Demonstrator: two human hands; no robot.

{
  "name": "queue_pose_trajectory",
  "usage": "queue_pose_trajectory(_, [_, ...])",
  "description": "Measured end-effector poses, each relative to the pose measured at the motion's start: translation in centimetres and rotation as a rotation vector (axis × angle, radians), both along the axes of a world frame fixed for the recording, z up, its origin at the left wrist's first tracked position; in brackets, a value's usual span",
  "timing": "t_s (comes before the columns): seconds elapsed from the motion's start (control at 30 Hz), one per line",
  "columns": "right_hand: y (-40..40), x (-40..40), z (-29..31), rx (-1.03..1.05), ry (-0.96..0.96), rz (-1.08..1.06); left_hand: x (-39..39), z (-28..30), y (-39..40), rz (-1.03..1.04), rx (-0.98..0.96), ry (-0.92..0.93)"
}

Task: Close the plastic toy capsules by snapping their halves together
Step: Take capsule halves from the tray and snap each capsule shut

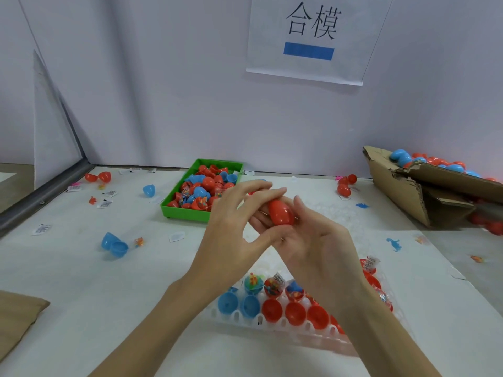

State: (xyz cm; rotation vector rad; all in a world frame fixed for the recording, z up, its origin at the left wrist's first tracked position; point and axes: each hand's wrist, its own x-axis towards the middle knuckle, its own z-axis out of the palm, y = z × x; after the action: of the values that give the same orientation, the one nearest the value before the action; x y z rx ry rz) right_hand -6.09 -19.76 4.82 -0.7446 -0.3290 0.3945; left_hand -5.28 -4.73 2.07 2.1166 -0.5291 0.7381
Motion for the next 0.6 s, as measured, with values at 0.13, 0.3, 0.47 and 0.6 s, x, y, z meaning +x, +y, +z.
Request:
queue_pose_trajectory(0.13, [-0.13, -0.04, 0.14, -0.013, -0.033, 0.040, 0.26, 0.10, 0.58, -0.086, -0.036, -0.070])
queue_pose_trajectory(0.3, [-0.26, -0.15, 0.12, -0.029, -0.063, 0.055, 0.03, 0.03, 0.41, -0.068, 0.038, -0.247])
queue_pose_trajectory(0.47, [-0.11, -0.08, -0.15, -0.036, -0.107, 0.028, -0.14, -0.08, 0.37, -0.042, 0.129, -0.341])
queue_pose_trajectory(0.6, [-0.25, -0.34, 0.13, -0.036, -0.157, 0.010, -0.31, 0.03, 0.03, -0.049, 0.120, -0.381])
